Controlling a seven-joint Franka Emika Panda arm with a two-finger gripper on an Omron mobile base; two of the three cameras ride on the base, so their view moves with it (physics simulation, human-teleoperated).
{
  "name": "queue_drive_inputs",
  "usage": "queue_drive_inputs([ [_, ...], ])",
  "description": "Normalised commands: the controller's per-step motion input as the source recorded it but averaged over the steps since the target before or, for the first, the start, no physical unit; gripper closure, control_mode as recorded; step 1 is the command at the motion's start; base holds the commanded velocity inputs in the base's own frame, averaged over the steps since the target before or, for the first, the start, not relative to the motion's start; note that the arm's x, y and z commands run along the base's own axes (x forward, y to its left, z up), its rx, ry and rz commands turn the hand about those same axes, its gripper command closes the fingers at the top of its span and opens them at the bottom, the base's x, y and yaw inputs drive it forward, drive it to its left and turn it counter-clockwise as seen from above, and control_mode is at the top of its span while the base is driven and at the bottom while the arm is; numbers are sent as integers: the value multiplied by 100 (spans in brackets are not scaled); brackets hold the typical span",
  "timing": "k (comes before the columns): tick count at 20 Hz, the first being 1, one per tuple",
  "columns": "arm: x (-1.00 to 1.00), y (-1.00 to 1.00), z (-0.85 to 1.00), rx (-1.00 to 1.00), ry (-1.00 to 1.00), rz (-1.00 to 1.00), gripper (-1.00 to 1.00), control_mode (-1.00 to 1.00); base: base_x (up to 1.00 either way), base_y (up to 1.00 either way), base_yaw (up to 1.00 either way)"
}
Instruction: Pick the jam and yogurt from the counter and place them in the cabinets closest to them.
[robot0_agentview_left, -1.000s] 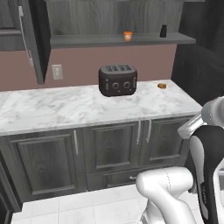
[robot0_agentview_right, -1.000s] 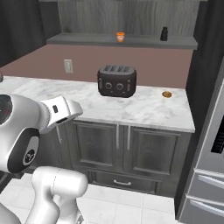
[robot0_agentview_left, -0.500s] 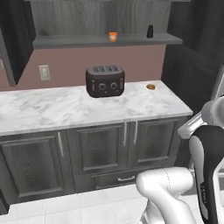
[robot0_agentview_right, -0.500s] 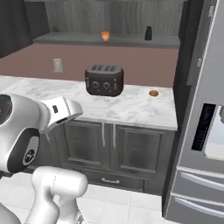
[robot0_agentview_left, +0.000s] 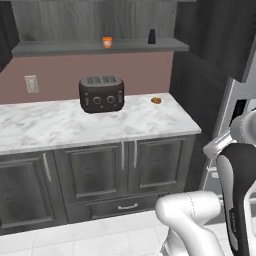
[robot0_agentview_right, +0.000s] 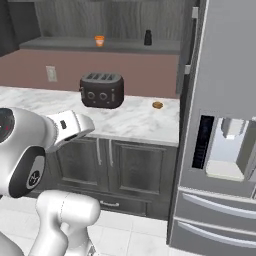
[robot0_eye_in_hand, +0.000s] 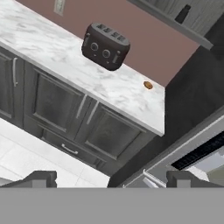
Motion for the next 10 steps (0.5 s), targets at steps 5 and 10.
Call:
queue_drive_inputs([
  [5,0,0,0,0,0,0,-100,100,-24,-58,0],
  [10,0,0,0,0,0,0,-100,100,-29,-61,0],
])
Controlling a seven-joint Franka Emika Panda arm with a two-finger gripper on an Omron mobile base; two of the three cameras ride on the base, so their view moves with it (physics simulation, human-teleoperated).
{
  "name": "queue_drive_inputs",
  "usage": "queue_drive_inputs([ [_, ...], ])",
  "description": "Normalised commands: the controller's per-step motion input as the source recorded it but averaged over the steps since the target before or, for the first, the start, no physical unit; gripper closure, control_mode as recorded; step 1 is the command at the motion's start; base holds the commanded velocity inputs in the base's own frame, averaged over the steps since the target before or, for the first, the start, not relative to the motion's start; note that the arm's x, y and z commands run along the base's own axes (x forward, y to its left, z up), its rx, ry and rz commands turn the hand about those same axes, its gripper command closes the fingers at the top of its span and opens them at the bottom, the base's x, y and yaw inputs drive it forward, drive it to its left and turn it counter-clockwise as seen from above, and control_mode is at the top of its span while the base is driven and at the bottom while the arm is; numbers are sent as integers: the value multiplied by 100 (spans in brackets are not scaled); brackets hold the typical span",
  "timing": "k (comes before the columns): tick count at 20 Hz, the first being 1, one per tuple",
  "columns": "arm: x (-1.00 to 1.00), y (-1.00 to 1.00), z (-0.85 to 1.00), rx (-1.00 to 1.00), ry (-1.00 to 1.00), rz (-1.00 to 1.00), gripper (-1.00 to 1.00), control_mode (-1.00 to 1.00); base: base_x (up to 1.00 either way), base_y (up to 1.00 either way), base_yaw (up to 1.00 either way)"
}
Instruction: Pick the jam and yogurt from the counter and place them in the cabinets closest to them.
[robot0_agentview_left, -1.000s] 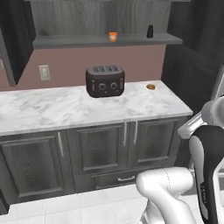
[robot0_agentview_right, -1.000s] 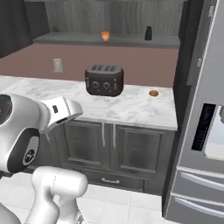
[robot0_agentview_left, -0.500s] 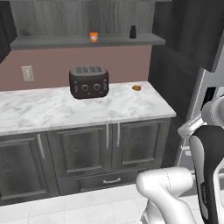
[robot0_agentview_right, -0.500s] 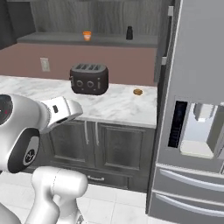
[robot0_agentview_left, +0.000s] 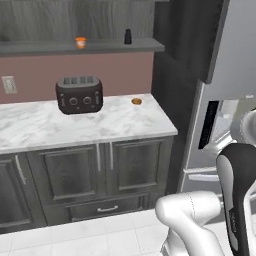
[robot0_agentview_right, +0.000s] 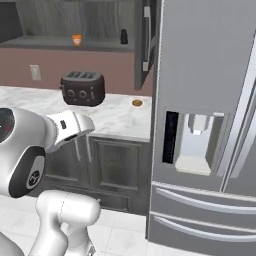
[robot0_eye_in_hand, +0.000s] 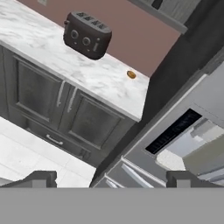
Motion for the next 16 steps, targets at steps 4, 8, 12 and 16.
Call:
queue_drive_inputs([
  [4,0,0,0,0,0,0,-100,100,-32,-63,-1],
  [8,0,0,0,0,0,0,-100,100,-29,-64,-1],
  [12,0,0,0,0,0,0,-100,100,-25,-62,-1],
  [16,0,0,0,0,0,0,-100,100,-21,-63,-1],
])
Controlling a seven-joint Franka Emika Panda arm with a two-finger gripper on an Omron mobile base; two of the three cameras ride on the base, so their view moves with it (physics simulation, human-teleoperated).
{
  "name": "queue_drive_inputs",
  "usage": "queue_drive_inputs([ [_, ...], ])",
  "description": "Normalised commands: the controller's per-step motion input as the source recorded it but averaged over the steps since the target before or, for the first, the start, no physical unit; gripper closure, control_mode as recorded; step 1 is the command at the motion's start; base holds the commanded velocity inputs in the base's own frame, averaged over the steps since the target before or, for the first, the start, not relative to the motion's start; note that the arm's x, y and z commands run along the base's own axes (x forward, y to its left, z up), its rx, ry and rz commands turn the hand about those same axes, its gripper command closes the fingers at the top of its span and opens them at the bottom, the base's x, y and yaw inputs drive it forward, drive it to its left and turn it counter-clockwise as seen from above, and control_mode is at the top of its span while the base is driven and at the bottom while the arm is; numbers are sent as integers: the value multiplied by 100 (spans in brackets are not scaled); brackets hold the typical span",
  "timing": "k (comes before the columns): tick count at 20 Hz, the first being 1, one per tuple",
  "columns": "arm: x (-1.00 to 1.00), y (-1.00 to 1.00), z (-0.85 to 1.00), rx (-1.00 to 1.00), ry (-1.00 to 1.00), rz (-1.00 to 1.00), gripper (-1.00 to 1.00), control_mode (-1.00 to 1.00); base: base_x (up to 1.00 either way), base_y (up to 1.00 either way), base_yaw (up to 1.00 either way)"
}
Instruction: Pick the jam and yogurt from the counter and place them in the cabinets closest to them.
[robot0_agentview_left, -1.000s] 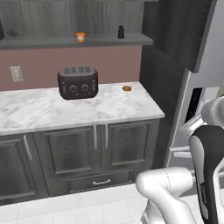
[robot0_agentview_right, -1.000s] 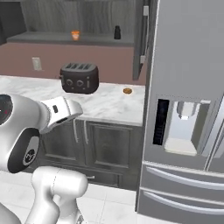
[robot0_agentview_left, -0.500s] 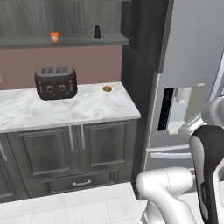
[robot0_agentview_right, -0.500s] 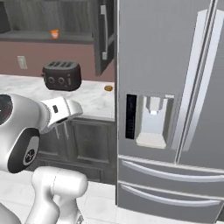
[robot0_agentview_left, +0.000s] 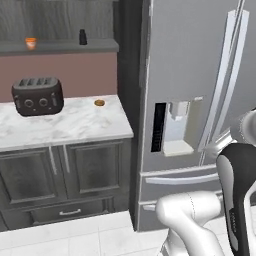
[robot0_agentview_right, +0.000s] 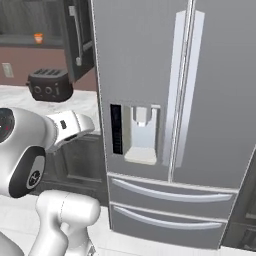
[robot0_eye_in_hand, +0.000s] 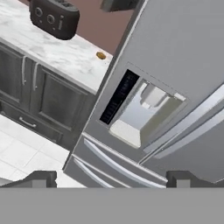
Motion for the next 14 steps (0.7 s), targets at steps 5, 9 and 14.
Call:
queue_drive_inputs([
  [5,0,0,0,0,0,0,-100,100,-16,-64,-2],
  [9,0,0,0,0,0,0,-100,100,-17,-65,-2],
  [14,0,0,0,0,0,0,-100,100,-16,-68,-2],
])
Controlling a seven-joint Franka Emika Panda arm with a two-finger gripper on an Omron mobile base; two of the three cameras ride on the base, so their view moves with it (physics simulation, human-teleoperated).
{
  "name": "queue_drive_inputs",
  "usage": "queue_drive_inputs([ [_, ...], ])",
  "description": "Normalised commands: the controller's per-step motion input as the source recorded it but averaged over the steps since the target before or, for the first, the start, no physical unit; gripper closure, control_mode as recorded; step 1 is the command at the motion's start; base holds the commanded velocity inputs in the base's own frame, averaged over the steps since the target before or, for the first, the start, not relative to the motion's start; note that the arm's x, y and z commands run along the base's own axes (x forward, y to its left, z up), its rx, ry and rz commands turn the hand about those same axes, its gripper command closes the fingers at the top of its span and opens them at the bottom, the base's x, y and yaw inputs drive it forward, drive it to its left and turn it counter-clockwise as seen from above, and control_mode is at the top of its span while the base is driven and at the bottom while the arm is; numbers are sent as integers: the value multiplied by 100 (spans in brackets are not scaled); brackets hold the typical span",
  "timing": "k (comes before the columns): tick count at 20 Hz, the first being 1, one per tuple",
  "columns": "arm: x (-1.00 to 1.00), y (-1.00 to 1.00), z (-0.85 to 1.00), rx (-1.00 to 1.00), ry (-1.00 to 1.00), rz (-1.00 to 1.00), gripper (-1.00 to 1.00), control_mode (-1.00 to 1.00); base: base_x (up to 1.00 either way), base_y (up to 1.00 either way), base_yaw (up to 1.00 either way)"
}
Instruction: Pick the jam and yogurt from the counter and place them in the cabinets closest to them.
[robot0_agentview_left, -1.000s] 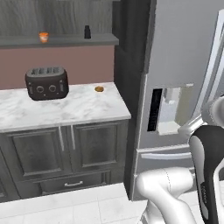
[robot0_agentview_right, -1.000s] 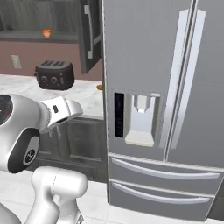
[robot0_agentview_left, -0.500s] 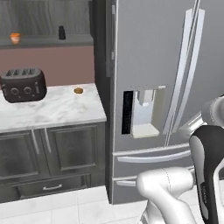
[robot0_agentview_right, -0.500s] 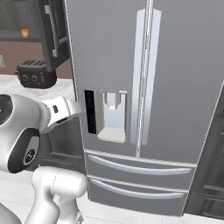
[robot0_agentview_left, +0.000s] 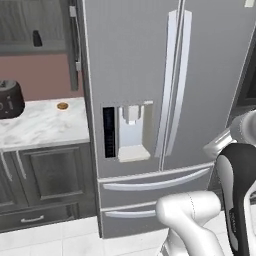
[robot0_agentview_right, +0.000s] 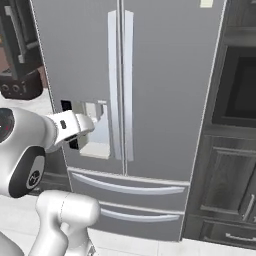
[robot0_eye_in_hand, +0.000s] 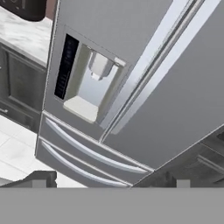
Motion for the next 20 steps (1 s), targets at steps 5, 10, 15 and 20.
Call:
queue_drive_inputs([
  [5,0,0,0,0,0,0,-100,100,-13,-68,-3],
  [10,0,0,0,0,0,0,-100,100,-9,-69,-3],
  [15,0,0,0,0,0,0,-100,100,-9,-72,-3],
  [20,0,0,0,0,0,0,-100,100,-6,-71,-3],
])
